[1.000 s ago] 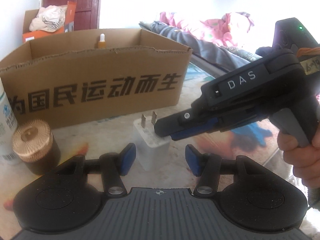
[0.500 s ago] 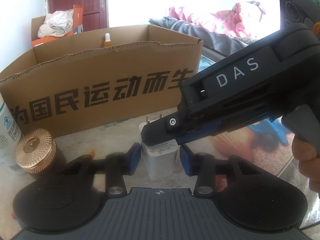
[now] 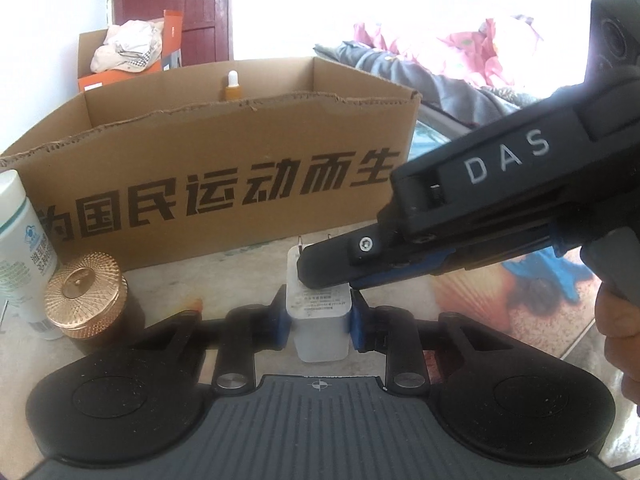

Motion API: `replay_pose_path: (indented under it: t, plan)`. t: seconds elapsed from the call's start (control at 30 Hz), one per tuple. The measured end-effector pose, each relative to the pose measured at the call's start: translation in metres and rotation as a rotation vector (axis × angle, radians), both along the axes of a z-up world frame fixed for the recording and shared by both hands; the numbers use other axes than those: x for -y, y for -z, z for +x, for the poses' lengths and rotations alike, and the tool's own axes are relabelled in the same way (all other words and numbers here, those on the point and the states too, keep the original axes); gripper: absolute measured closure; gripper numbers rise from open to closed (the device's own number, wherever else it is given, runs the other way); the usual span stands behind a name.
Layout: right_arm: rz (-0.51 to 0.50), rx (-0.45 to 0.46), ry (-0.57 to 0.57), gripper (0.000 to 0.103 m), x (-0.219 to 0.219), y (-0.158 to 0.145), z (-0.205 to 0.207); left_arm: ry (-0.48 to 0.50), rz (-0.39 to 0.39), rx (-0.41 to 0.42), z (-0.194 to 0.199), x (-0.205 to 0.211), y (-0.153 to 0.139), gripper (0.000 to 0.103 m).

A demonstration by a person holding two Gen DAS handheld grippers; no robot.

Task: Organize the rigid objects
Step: 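Lift the charger into the box and open the right gripper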

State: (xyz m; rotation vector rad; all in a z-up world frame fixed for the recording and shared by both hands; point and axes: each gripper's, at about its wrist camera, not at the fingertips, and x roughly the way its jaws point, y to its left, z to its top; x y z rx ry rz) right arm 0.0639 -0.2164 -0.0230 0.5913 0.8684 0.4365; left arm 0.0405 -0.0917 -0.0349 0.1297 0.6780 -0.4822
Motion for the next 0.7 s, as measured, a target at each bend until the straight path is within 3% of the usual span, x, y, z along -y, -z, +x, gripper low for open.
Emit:
replay_pose_path:
  t: [0.4, 0.7]
  plan:
    - [-0.005, 0.068, -0.006, 0.071, -0.001, -0.022, -0.012, -0.009, 0.001, 0.062, -0.012, -0.002, -0.021, 0.077]
    - [-0.038, 0.279, -0.038, 0.070, -0.006, -0.100, 0.012, -0.034, -0.013, 0.227, 0.015, -0.006, -0.089, 0.077]
